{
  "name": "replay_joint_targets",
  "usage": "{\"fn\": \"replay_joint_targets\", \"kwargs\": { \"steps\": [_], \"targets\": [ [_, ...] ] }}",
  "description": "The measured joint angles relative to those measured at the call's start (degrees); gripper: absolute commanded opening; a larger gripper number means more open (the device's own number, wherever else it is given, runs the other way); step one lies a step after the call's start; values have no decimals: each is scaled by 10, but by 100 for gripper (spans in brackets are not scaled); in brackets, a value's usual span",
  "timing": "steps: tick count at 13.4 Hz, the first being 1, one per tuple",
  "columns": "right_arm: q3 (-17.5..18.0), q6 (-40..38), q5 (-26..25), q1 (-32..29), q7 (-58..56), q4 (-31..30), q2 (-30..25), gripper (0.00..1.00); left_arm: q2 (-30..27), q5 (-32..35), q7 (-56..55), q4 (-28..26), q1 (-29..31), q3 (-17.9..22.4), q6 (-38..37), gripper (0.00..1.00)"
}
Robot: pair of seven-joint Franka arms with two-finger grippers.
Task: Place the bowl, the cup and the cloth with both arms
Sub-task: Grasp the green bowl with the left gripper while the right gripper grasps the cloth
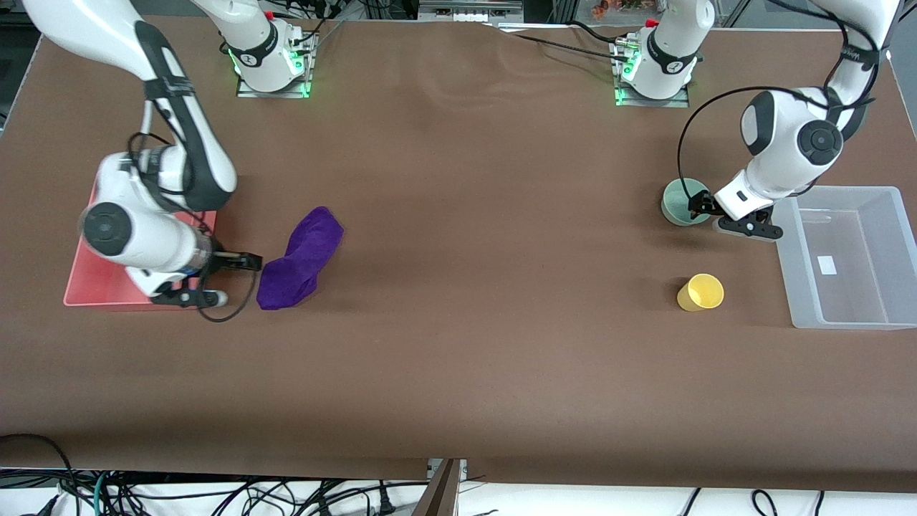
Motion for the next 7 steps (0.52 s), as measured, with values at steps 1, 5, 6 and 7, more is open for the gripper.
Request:
{"fn": "replay_joint_targets", "kwargs": {
  "steps": [1,5,6,7],
  "targets": [
    [2,11,0,11,18,-5,8,100,24,0,24,-2,16,0,27,62],
    [2,77,-8,35,53,-24,38,97,55,0,54,-1,39,-2,52,0],
    [2,106,-11,35,53,-36,45,73,54,0,54,0,39,-4,52,0],
    [1,133,-12,35,53,-49,51,48,54,0,54,0,39,-5,52,0]
  ]
}}
